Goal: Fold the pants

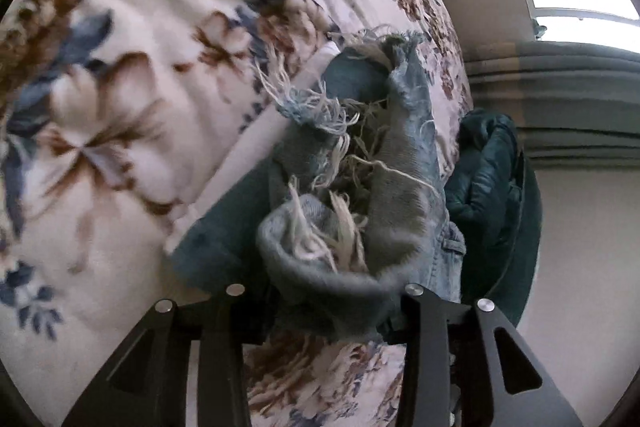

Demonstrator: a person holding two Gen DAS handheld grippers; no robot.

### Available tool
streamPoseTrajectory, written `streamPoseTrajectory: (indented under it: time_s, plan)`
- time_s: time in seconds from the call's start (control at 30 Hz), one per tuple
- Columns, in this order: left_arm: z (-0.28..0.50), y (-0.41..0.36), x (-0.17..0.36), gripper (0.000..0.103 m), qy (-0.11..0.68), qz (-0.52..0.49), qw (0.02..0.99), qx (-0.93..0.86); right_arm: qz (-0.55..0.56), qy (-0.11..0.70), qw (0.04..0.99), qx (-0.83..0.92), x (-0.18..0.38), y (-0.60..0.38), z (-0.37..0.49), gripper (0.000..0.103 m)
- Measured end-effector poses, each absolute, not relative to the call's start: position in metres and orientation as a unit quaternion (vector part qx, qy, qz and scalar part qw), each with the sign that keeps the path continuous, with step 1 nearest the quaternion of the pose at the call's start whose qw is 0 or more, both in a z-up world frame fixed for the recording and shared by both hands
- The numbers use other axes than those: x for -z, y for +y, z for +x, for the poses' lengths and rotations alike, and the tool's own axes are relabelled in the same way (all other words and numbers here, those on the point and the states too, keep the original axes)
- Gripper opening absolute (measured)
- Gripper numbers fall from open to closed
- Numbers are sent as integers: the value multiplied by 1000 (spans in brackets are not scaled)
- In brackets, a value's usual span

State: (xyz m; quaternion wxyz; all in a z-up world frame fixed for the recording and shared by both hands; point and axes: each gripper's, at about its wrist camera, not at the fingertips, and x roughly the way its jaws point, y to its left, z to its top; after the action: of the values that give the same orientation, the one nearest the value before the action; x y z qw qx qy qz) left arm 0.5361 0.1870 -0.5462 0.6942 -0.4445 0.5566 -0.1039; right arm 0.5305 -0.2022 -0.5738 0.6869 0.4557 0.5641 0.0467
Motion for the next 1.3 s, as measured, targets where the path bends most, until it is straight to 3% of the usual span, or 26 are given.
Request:
streamPoseTrajectory:
  time_s: [0.1,0.17,0.3,0.33,0.4,0.43,0.47,0.53,0.77,1.3]
  plan:
    - [527,196,537,51,562,-419,710,69,421,575,701,-30,564,-200,526,59]
    - [520,208,538,64,567,-406,717,33,395,581,711,-14,556,-198,524,61]
    - [512,216,532,64,586,-352,730,-15,339,599,725,30,540,-202,524,70]
    - [512,211,525,64,589,-319,742,-26,315,603,732,46,530,-200,524,81]
    - [508,192,501,64,586,-222,778,-44,260,605,750,66,512,-191,522,94]
    - [504,185,493,67,581,-190,790,-48,220,605,761,77,500,-184,520,94]
    - [499,173,478,79,569,-146,808,-50,185,604,771,85,494,-178,516,94]
    - [486,156,457,87,554,-99,826,-40,113,594,790,100,471,-162,508,96]
    - [440,117,379,91,530,-39,847,-14,44,555,823,110,391,-134,457,97]
    - [277,71,188,91,456,-6,890,18,34,464,882,77,164,-132,272,97]
